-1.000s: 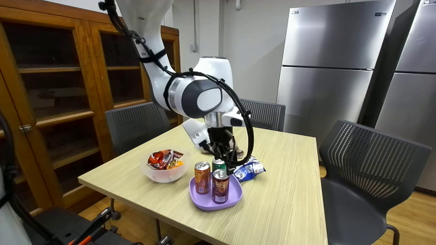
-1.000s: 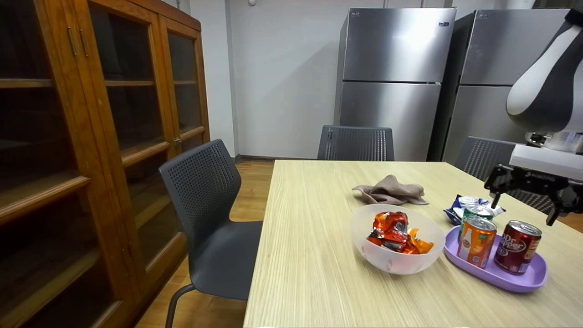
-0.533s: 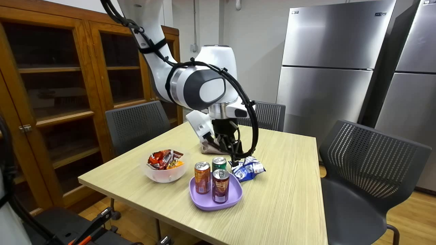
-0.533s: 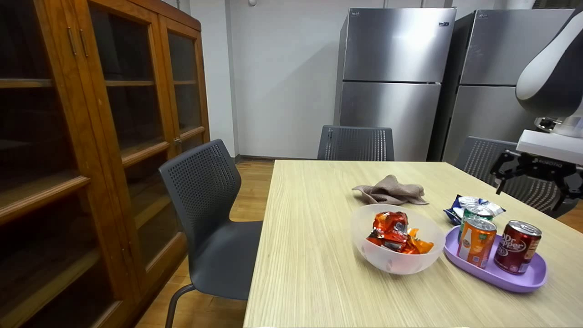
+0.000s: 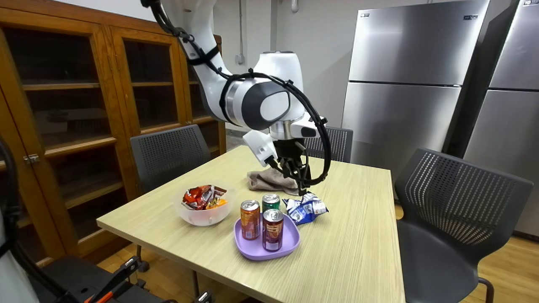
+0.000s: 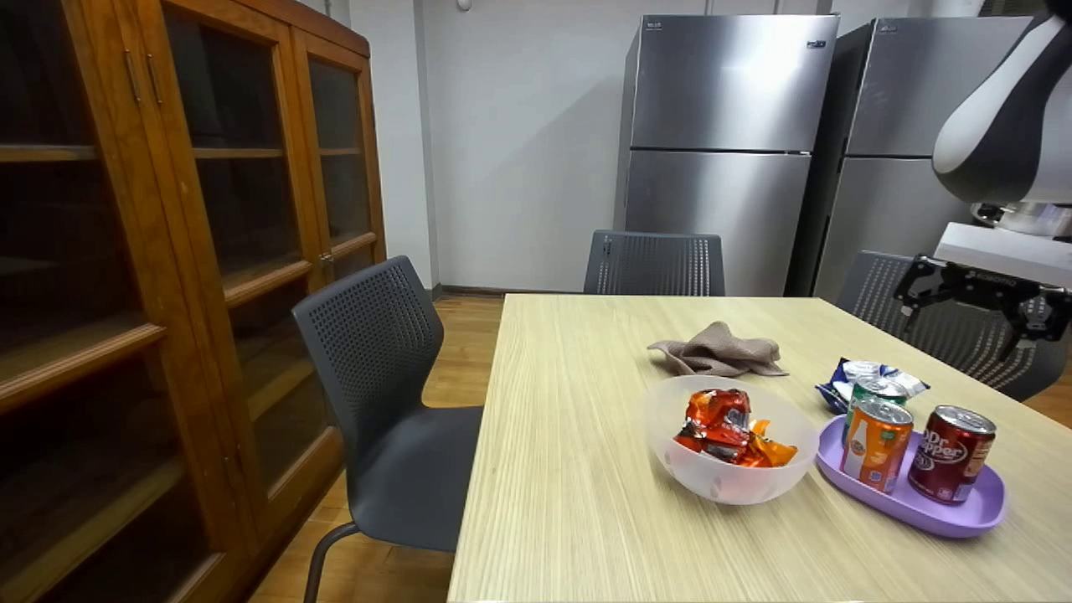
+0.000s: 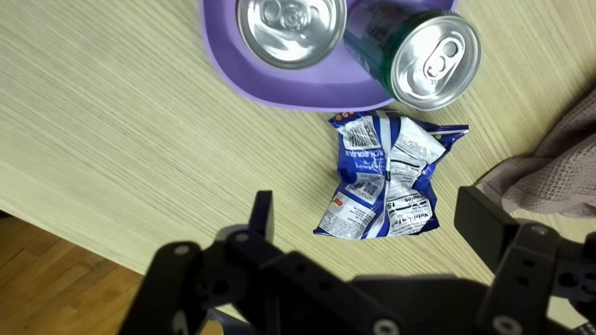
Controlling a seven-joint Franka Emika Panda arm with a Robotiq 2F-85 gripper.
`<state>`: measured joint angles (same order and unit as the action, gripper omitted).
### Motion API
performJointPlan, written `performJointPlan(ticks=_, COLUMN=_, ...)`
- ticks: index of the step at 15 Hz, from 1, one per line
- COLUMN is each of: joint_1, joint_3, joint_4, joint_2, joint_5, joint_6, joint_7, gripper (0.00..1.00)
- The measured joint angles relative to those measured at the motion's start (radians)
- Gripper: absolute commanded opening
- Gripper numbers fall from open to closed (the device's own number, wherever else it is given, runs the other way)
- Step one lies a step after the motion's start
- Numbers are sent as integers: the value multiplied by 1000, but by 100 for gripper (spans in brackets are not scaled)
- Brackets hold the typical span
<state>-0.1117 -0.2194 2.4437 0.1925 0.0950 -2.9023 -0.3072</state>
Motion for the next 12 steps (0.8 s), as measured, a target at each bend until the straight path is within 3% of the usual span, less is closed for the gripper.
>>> performJointPlan(ticks=12, joint_1=-42, joint_3=68, joint_4=-317, joint_2=300, joint_5=95, joint_6=20, joint_7=26, gripper=100)
